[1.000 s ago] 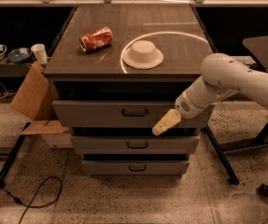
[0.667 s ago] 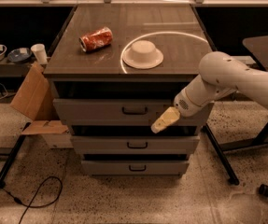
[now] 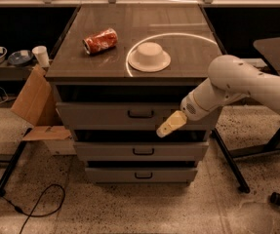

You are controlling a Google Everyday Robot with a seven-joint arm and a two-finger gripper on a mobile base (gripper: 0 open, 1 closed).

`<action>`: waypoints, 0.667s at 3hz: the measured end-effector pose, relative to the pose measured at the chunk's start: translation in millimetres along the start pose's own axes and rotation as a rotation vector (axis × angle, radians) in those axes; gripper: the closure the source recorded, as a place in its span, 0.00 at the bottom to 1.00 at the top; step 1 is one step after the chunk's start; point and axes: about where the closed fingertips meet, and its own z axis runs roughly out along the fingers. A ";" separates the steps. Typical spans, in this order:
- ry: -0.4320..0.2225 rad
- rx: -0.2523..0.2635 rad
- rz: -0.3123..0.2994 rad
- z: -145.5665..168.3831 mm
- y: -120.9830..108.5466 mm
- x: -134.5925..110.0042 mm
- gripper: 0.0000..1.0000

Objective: Close top drawer

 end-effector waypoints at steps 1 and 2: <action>0.016 -0.009 -0.005 0.1 -0.3 2.1 0.00; 0.073 -0.012 0.015 -13.0 -6.3 20.3 0.00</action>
Offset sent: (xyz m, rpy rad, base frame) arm -0.0103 -0.0373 0.0002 -0.0993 0.1245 -0.0078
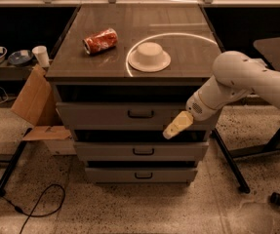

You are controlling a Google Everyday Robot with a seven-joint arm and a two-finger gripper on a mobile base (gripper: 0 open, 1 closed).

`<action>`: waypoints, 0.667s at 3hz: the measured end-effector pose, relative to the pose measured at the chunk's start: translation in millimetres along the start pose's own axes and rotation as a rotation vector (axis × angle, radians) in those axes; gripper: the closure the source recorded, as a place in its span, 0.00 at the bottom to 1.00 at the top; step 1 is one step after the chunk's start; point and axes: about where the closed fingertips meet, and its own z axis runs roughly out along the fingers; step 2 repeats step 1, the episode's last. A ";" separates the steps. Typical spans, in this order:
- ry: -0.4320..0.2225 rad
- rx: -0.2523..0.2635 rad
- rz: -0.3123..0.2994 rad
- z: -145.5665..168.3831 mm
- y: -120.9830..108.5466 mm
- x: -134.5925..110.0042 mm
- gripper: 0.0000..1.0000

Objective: Close top drawer

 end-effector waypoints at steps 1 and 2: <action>0.000 0.000 0.000 0.0 0.0 0.0 0.00; 0.000 0.000 0.000 0.0 0.0 0.0 0.00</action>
Offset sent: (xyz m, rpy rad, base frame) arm 0.0000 0.0000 0.0000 0.0000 0.0000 0.0000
